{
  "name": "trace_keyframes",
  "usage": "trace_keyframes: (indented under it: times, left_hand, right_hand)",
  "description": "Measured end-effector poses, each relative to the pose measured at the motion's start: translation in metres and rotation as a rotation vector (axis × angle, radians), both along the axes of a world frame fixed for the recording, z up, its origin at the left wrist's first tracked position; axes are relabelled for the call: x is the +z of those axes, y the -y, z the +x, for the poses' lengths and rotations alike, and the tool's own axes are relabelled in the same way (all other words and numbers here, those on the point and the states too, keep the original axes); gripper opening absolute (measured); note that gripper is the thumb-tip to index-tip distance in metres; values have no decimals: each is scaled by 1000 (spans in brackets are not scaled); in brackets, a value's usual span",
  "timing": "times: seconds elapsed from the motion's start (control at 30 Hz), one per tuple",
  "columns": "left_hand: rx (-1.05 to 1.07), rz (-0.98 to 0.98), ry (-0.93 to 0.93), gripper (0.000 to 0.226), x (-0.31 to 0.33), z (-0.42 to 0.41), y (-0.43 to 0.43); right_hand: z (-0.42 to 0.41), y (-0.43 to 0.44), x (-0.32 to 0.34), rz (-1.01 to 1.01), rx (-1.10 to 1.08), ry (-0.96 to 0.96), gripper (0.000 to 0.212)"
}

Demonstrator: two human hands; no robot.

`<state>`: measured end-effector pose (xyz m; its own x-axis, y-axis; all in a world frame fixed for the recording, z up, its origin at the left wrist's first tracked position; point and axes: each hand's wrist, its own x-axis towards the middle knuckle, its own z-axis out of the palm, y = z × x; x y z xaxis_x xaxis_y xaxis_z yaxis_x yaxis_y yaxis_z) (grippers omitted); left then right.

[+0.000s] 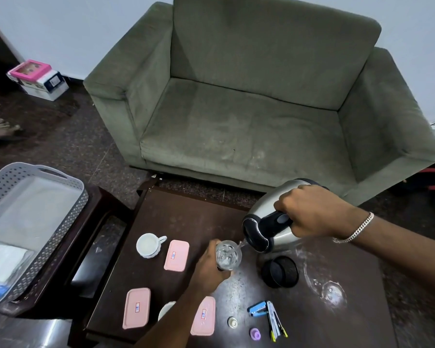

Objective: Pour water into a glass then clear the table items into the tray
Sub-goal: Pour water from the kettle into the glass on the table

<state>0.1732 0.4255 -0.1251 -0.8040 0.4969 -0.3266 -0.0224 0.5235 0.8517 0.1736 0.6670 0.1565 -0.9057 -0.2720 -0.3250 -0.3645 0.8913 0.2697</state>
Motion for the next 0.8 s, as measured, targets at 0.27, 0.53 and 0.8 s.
trace_keyframes:
  times: [0.27,0.53,0.8]
  left_hand:
    - [-9,0,12,74,3,-1,0]
    - [-14,-2,1,75,5,-1,1]
    - [-9,-7,-3,75,4,-1,0]
  right_hand:
    - [2,-1,17,14,-20,2,31]
    - [6,1,22,45,-14,-20,33]
    - [8,0,23,54,-7,-4,26]
